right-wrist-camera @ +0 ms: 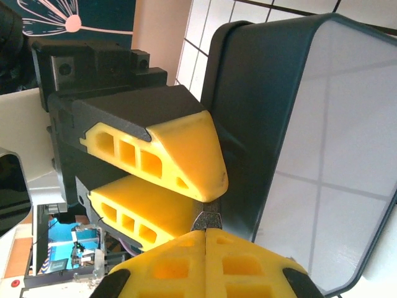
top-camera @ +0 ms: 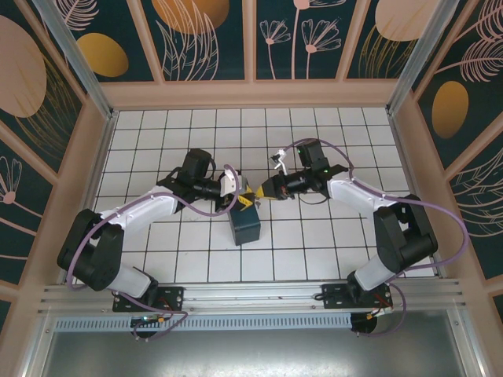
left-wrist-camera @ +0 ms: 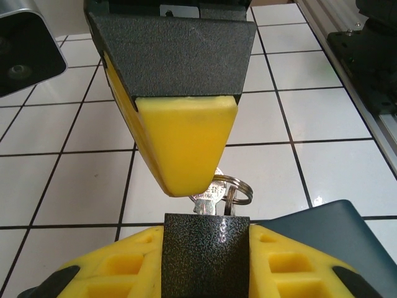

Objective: Unlock the padlock with the key

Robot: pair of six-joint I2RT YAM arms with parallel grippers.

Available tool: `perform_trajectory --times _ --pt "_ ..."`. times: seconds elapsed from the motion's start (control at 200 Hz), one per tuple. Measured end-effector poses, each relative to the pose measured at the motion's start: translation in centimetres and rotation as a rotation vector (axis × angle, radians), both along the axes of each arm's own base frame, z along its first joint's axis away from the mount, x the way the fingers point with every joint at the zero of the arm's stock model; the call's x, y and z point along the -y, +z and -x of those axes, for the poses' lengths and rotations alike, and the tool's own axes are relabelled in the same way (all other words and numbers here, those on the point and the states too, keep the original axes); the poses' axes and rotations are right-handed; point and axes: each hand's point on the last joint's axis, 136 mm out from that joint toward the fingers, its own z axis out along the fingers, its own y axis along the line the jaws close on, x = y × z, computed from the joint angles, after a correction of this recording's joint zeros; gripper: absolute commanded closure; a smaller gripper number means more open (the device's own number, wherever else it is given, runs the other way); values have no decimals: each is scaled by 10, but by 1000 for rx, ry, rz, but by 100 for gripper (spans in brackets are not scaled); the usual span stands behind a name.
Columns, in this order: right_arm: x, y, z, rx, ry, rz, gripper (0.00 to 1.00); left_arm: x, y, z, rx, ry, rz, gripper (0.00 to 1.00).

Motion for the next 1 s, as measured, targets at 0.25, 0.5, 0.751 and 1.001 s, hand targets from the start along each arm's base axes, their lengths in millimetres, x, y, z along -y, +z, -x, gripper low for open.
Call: perform_trajectory --times 0.25,0.5,0.751,1.001 --pt "-4 -7 0 -1 -3 19 89 -3 -6 1 -23 24 -12 77" --pt "11 9 3 126 17 -2 59 0 -5 7 8 -15 -13 78" --pt "40 7 -17 536 -18 118 58 -1 4 4 -7 -67 -3 76" --pt "35 -11 0 1039 50 205 61 0 9 5 -22 -100 7 76"
